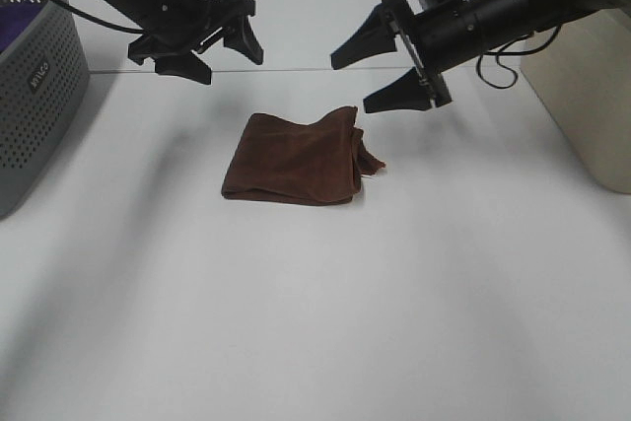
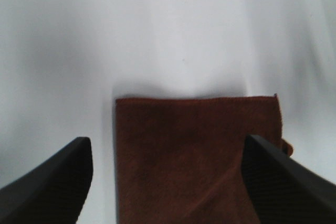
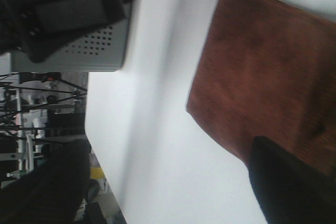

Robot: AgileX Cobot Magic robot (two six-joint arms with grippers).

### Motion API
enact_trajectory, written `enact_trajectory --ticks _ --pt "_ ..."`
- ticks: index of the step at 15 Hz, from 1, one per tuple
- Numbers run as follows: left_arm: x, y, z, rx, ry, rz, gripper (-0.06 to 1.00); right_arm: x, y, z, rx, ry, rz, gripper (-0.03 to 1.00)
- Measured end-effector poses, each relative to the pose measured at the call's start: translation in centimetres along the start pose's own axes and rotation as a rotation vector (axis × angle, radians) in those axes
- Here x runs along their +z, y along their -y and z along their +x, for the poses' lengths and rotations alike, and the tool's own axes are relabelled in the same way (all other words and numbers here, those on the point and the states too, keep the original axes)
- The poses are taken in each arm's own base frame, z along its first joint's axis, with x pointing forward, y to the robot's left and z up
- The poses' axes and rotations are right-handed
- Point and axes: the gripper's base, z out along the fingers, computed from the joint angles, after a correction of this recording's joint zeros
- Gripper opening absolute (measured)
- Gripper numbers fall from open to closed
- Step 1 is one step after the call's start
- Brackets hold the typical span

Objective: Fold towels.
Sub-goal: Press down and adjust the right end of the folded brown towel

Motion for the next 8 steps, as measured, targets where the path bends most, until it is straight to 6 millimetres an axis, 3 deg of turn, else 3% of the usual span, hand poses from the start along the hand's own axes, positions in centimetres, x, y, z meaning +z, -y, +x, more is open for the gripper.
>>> enact_trajectory --ticks 3,6,8 --pt "0.0 -0.6 0.5 0.060 -0.058 -0.059 0.75 3.5 1.1 -0.4 0.029 0.061 -0.076 0.78" --pt "-0.1 -0.7 0.6 0.067 -0.068 -0.065 0.75 5.3 4.4 -0.4 0.084 0.106 -0.029 0.78" --pt "-0.1 -0.7 0.6 0.066 -0.071 -0.065 0.75 5.7 5.6 -0.5 0.092 0.129 0.015 0.78"
